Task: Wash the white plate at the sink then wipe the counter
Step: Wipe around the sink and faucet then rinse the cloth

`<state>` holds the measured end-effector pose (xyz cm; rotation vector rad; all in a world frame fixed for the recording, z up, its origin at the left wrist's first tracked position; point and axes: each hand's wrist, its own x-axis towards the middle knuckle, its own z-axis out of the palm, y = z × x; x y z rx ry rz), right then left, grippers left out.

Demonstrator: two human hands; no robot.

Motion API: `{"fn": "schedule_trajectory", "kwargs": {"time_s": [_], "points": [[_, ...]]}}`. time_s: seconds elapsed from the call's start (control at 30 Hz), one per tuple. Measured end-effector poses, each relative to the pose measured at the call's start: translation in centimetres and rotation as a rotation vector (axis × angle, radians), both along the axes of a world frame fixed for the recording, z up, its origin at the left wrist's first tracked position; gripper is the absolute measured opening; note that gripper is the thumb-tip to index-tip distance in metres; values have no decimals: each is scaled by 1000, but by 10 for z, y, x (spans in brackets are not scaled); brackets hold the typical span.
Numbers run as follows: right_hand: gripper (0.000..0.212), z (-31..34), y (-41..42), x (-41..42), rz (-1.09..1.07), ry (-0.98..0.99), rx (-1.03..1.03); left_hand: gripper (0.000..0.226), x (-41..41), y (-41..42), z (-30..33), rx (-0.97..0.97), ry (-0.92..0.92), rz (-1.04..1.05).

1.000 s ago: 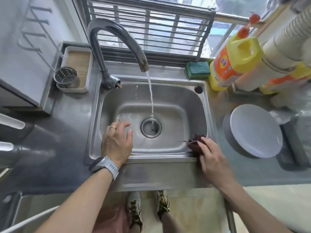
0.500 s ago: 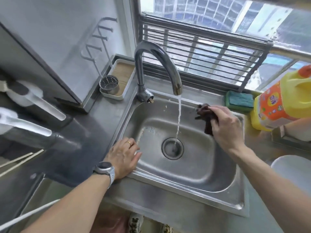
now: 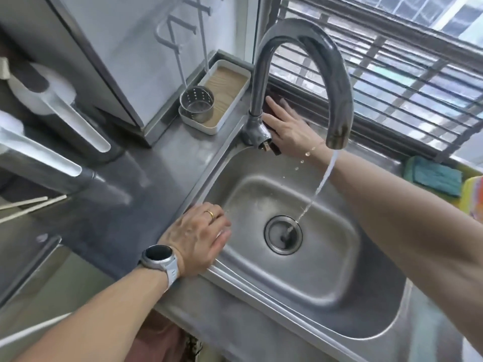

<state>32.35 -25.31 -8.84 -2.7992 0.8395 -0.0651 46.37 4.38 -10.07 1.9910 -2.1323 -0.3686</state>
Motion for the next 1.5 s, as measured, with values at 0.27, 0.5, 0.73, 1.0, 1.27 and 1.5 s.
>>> {"fn": "schedule_trajectory", "kwargs": {"time_s": [0.27, 0.5, 0.73, 1.0, 1.27, 1.5], "points": [[57, -18, 39, -100, -370, 21, -13, 28, -1, 1, -4, 23, -6, 1], [63, -15, 70, -162, -686, 123, -111, 35, -2, -1, -3, 24, 4, -14], [58, -10, 68, -146, -664, 43, -108, 27, -3, -1, -3, 0, -24, -23], [58, -4, 161, -206, -313, 171, -167, 32, 0, 1, -4, -18, 19, -30], [21, 5, 252, -209, -522, 610, 455, 30, 2, 0, -11, -75, 58, -31], [18, 24, 283, -19, -798, -261, 919, 28, 9, 0, -2, -311, 266, 228]]}}
